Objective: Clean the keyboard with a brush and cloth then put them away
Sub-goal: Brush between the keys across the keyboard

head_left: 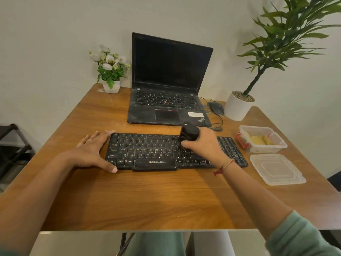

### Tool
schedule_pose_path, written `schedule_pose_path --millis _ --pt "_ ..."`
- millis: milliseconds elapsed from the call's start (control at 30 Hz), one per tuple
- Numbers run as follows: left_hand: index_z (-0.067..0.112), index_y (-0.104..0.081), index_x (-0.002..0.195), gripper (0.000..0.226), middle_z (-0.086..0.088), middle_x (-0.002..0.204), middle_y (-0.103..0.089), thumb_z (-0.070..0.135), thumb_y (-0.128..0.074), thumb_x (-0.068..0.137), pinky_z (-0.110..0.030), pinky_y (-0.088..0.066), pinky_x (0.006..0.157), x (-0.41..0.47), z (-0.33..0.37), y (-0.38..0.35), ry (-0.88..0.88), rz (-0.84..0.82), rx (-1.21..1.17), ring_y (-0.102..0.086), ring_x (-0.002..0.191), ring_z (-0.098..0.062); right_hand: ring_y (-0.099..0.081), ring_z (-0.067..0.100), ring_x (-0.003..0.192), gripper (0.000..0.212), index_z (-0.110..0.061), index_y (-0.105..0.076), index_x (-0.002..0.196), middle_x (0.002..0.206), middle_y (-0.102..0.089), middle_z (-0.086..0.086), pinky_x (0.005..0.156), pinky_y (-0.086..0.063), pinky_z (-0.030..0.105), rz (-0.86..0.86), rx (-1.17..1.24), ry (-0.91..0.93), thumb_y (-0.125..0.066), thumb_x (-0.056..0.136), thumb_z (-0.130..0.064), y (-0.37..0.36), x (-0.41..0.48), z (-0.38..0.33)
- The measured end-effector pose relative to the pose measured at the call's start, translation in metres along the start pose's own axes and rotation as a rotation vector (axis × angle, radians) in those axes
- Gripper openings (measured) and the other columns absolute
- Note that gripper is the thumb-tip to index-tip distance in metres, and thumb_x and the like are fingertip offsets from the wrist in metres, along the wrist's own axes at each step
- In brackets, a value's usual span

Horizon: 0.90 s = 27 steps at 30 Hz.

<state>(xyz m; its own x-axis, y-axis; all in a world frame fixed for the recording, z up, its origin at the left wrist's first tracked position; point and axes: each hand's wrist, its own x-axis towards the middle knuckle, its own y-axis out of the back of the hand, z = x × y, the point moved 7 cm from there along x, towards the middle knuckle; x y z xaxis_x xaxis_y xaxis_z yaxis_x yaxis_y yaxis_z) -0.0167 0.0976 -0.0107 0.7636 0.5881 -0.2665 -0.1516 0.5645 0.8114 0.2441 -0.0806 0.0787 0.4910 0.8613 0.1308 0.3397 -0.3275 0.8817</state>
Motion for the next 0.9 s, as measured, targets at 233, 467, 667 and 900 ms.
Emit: schedule_pose_path --millis 233,467,667,900 --pt "0.044 0.008 0.144 0.144 0.006 0.158 0.004 0.085 -0.063 0.026 -0.033 0.013 0.113 -0.001 0.001 0.001 0.005 -0.006 0.007 0.013 0.143 -0.012 -0.05 0.005 0.056 0.029 -0.023 -0.046 0.063 0.061 -0.053 -0.009 0.046 -0.035 0.017 0.047 -0.02 -0.035 -0.073 0.072 -0.028 -0.005 0.005 -0.005" --pt "0.044 0.008 0.144 0.147 0.005 0.158 0.004 0.089 -0.062 0.023 -0.036 0.012 0.115 0.001 -0.002 0.0 -0.005 -0.003 0.02 0.013 0.143 -0.012 -0.066 0.017 0.076 0.02 -0.014 -0.063 0.075 0.078 -0.069 0.003 0.066 -0.057 0.035 0.014 0.23 -0.168 -0.078 0.066 -0.024 -0.001 0.006 0.014" --pt "0.044 0.008 0.144 0.147 0.004 0.158 0.003 0.087 -0.063 0.023 -0.035 0.013 0.114 0.0 0.0 0.0 -0.002 -0.004 -0.001 0.013 0.143 -0.013 -0.049 0.006 0.055 0.033 -0.024 -0.041 0.06 0.059 -0.048 -0.01 0.046 -0.032 0.017 0.08 -0.055 -0.018 -0.072 0.073 -0.03 -0.006 -0.002 -0.021" --pt "0.044 0.007 0.144 0.149 0.006 0.158 0.004 0.088 -0.062 0.02 -0.033 0.014 0.112 -0.003 0.003 0.001 0.003 -0.017 -0.014 0.013 0.142 -0.011 -0.059 0.01 0.064 0.021 -0.018 -0.056 0.069 0.067 -0.061 -0.006 0.048 -0.041 0.012 -0.012 0.099 -0.057 -0.076 0.07 -0.026 -0.012 -0.007 -0.019"
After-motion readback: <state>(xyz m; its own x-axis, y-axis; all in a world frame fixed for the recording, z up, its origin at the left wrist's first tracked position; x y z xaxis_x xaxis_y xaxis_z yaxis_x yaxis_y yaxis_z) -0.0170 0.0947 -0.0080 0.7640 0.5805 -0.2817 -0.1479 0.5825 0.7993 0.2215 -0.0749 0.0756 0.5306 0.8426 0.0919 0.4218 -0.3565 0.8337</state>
